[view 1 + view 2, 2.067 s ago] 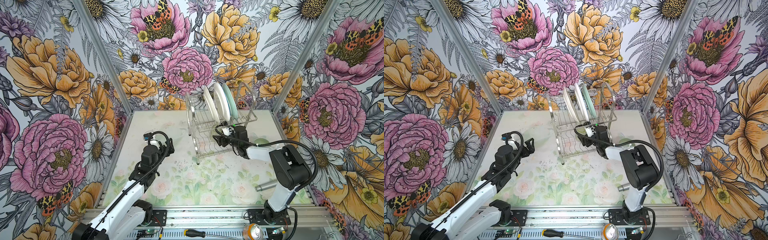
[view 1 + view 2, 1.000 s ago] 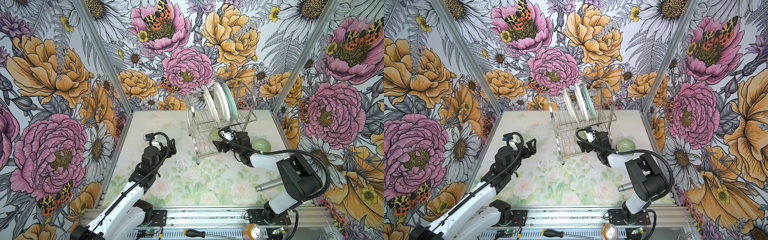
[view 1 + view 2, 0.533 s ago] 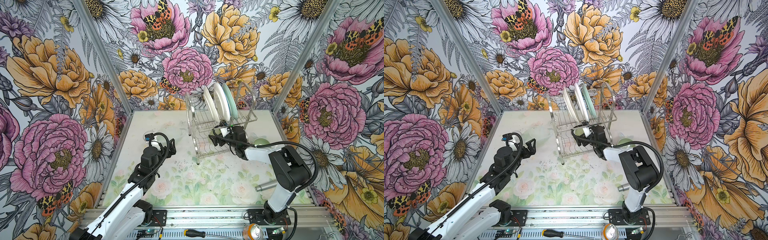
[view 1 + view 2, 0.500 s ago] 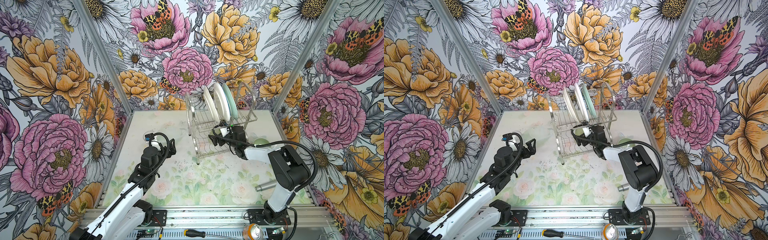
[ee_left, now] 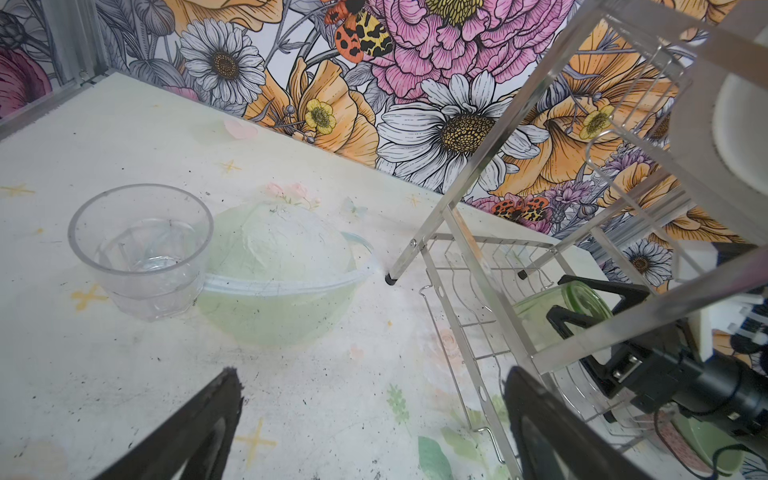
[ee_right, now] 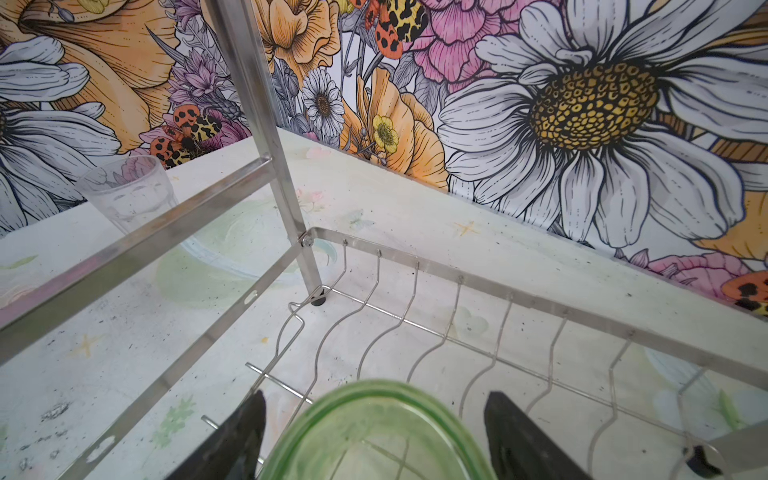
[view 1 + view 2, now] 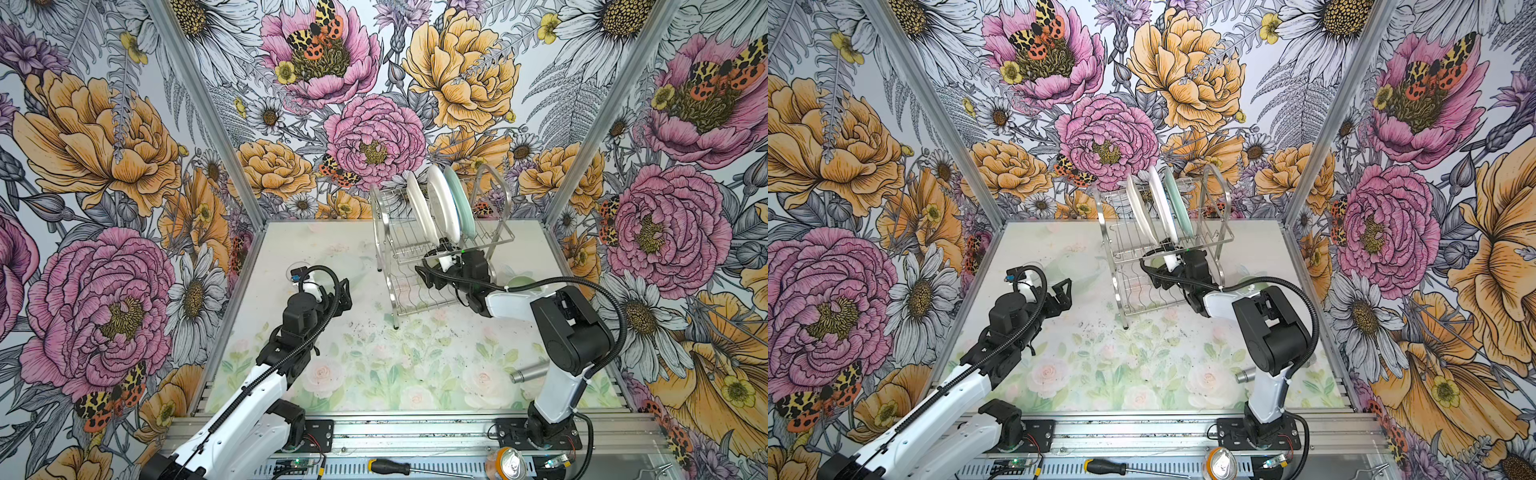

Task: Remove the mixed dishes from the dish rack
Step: 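Carry the green glass cup out of the rack toward the left gripper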

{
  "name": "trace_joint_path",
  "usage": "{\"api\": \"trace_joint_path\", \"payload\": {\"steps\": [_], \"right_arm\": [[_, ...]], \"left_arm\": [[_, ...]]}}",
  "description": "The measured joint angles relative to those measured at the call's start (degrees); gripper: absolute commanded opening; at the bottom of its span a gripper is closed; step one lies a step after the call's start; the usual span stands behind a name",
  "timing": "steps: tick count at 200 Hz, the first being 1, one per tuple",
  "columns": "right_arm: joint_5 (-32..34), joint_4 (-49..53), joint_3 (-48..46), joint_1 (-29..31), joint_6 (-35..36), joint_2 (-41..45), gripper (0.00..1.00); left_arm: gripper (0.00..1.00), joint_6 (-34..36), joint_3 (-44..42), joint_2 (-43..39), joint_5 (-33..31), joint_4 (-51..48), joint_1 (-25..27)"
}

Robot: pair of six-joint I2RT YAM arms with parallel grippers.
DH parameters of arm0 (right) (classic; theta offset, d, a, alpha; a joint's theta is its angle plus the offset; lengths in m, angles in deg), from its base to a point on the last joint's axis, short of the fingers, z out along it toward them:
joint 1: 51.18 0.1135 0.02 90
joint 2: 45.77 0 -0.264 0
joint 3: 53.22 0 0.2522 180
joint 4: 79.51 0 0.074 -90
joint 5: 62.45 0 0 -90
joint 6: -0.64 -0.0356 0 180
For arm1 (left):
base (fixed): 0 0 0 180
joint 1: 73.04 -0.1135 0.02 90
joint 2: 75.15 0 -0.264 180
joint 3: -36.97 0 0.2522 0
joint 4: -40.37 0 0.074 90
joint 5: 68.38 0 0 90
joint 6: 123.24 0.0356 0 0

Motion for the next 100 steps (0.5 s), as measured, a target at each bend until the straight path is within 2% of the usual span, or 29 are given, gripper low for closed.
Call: {"api": "trace_joint_path", "payload": {"steps": [42,100], "right_arm": [[-0.3,-1.9,-1.2,0.0,-0.3,0.3,0.67],[-0.6,-2.5,-4.1,0.0,-0.8,2.7,0.62]], "left_arm": [[0.99,0.0,0.1,0.1,0.0,-0.6,0.0],[0.99,0.0,0.1,0.1,0.0,-1.6,0.0]]}}
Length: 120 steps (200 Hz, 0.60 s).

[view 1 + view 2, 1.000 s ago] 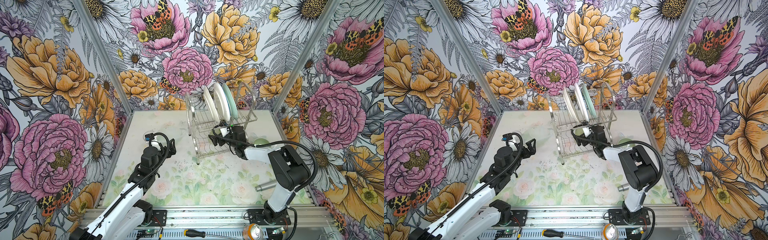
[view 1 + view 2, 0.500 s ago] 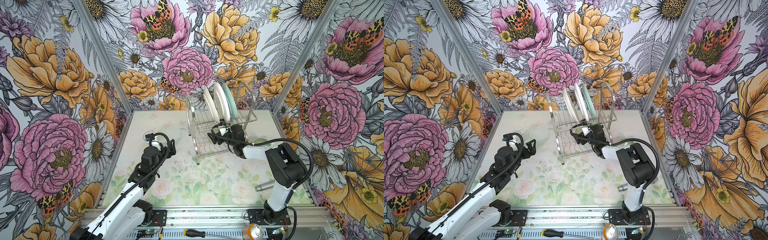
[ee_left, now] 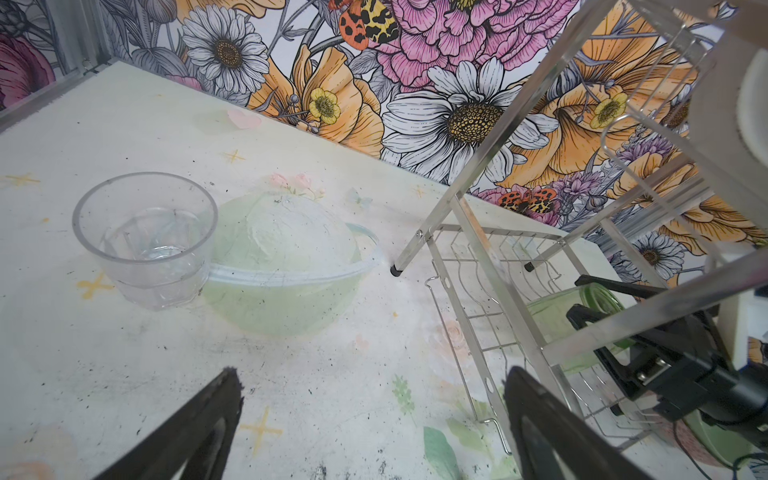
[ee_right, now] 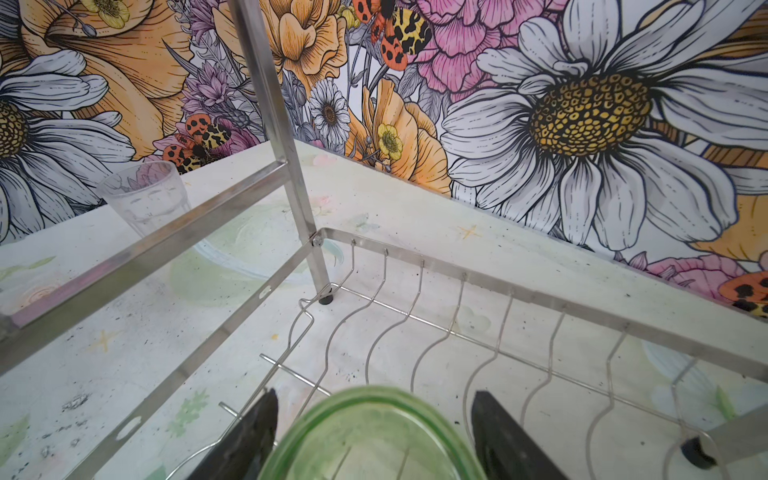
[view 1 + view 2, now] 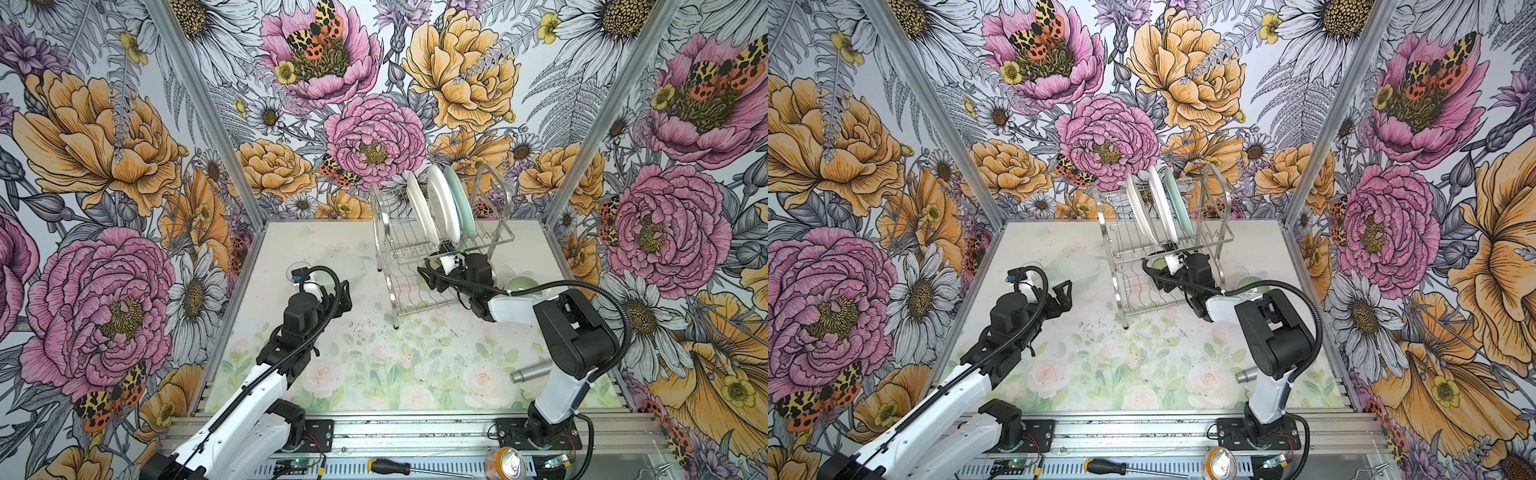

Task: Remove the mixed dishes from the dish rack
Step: 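Carry the green glass cup out of the rack toward the left gripper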

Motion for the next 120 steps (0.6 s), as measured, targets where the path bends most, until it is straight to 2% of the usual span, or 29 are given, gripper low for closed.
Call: {"api": "trace_joint_path", "payload": {"steps": [120], "right_arm": [[2.4,1.2,-9.4,1.2,-2.6,14.8,0.56]], "left_arm": [[0.99,-0.2,2.6,-1.8,0.5,-2.1,1.4]]}}
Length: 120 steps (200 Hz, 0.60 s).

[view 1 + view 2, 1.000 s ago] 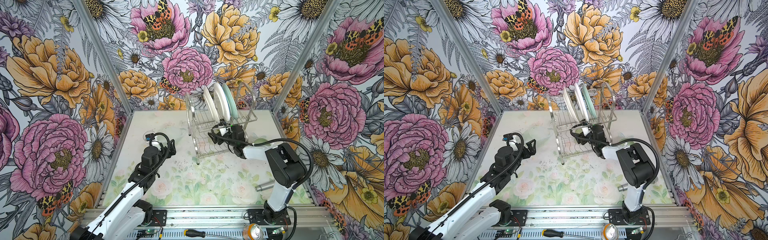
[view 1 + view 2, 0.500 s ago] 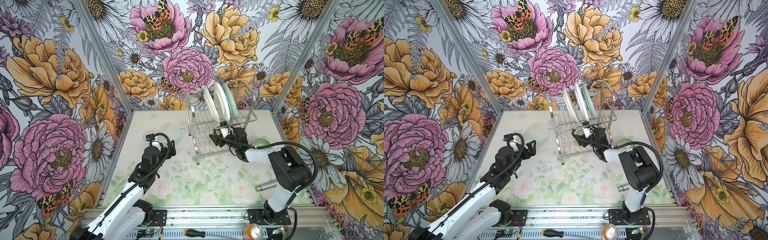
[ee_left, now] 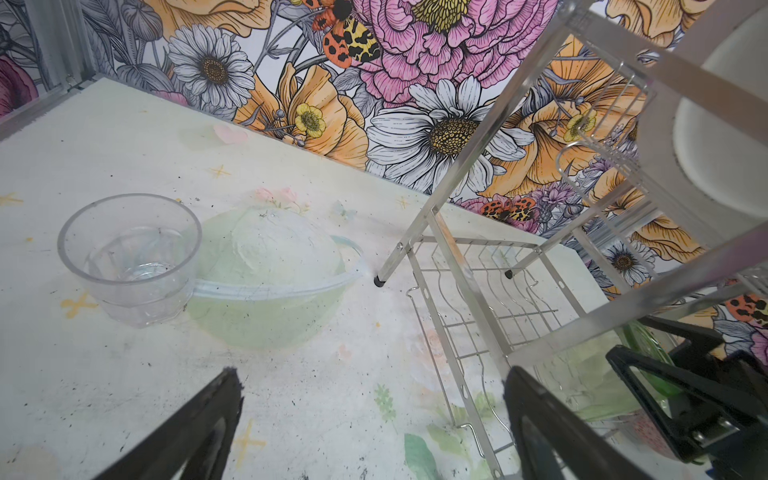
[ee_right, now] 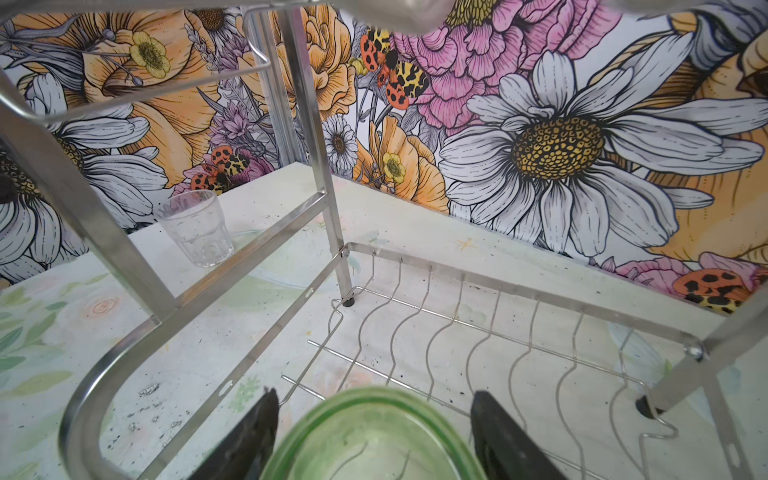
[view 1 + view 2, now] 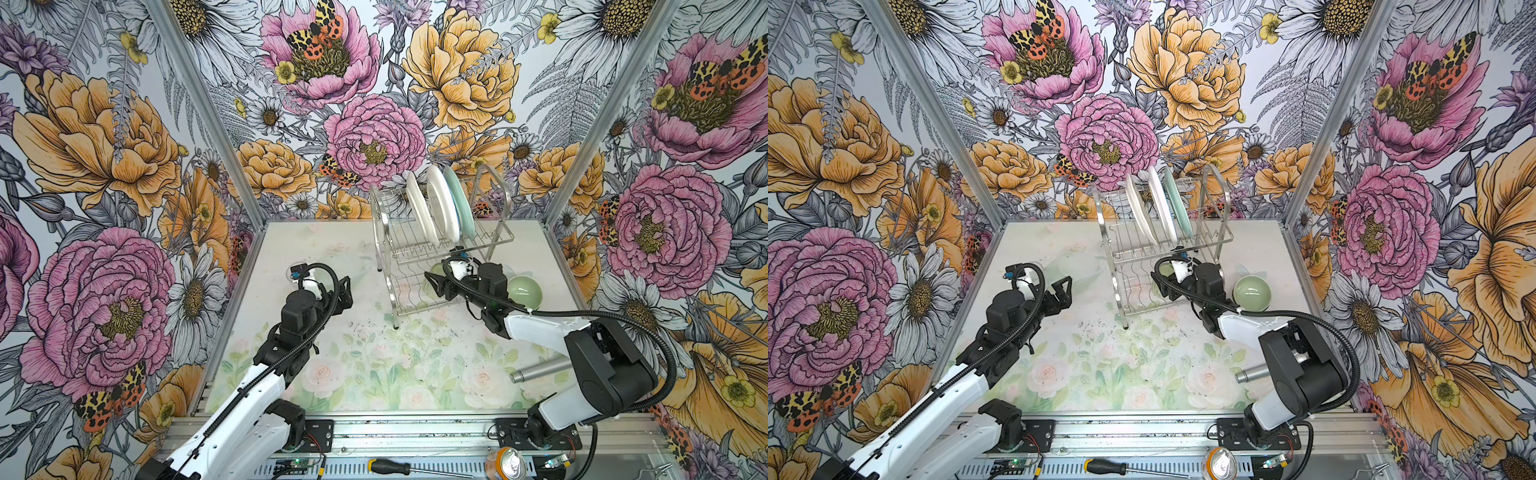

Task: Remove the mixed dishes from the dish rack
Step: 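Carry the green glass cup out of the rack toward the left gripper, then close the left gripper on the green cup while the right gripper holds it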

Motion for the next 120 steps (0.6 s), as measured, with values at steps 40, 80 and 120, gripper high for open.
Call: {"api": "trace_joint_path", "payload": {"steps": [40,80,120], "right_arm": [[1.0,0.0,-3.0,0.0,-2.2,4.8,0.55],[1.6,0.0,-6.9,0.0,-4.3,10.2,0.55],[3.2,-0.1,-9.4,0.1,-9.2,14.8,0.54]], "left_arm": [[0.99,-1.0,1.2,-1.6,1.3,-1.9,1.8],[0.99,-1.7,2.1,-1.6,3.1,-2.5,4.9],[0.99,-2.2,2.2,-1.6,5.4,-1.6,8.9]]}}
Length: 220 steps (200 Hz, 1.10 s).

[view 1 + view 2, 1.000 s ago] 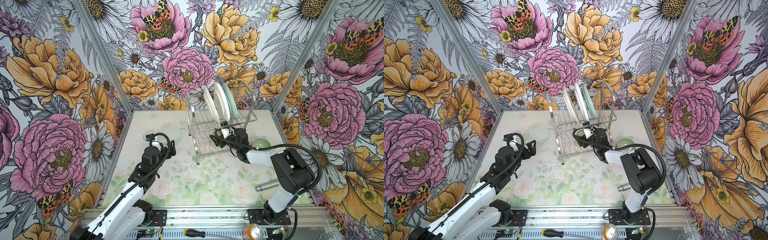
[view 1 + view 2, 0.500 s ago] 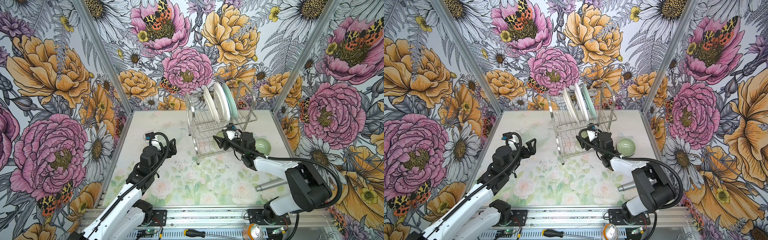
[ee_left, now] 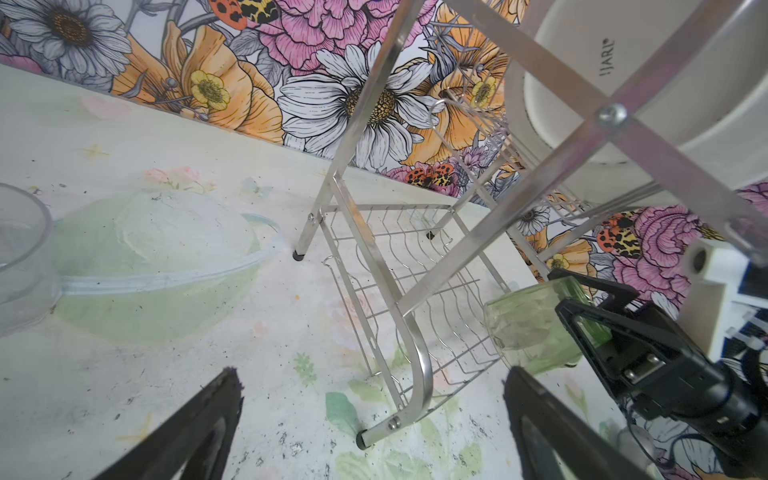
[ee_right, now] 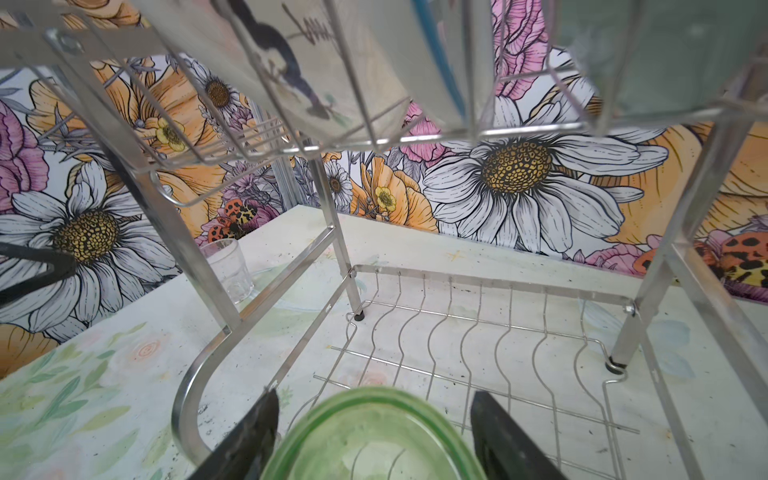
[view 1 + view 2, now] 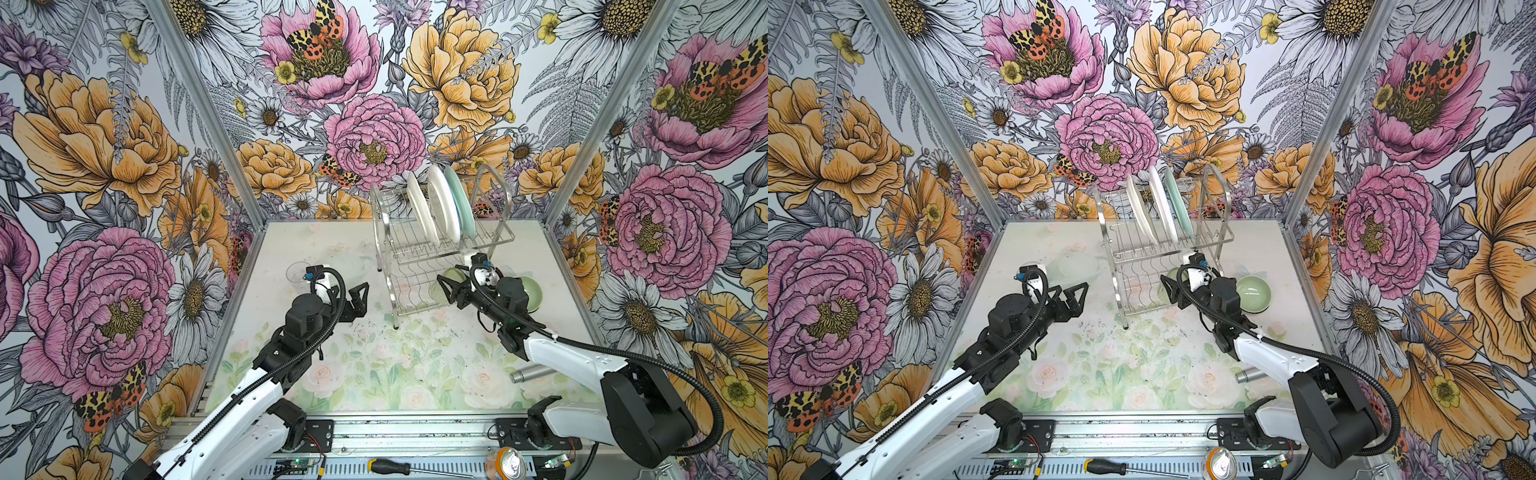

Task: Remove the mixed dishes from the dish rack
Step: 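Close the left gripper on the green cup while the right gripper holds it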

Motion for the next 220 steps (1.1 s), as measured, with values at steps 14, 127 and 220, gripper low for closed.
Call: {"api": "trace_joint_path", "payload": {"steps": [14,127,220], "right_arm": [[0.2,-0.1,-1.1,0.0,-2.5,1.5,0.54],[1.3,-0.4,-7.9,0.4,-22.4,17.1,0.53],[1.3,-2.1,-9.6,2.6,-31.2,22.2,0.53]], "left_arm": [[0.99,0.0,0.0,0.0,0.3,1.0,2.1],[0.99,-2.3,0.1,3.1,-0.8,9.0,15.3],[0.99,-5.2,0.0,9.2,-3.8,17.2,24.0]]}}
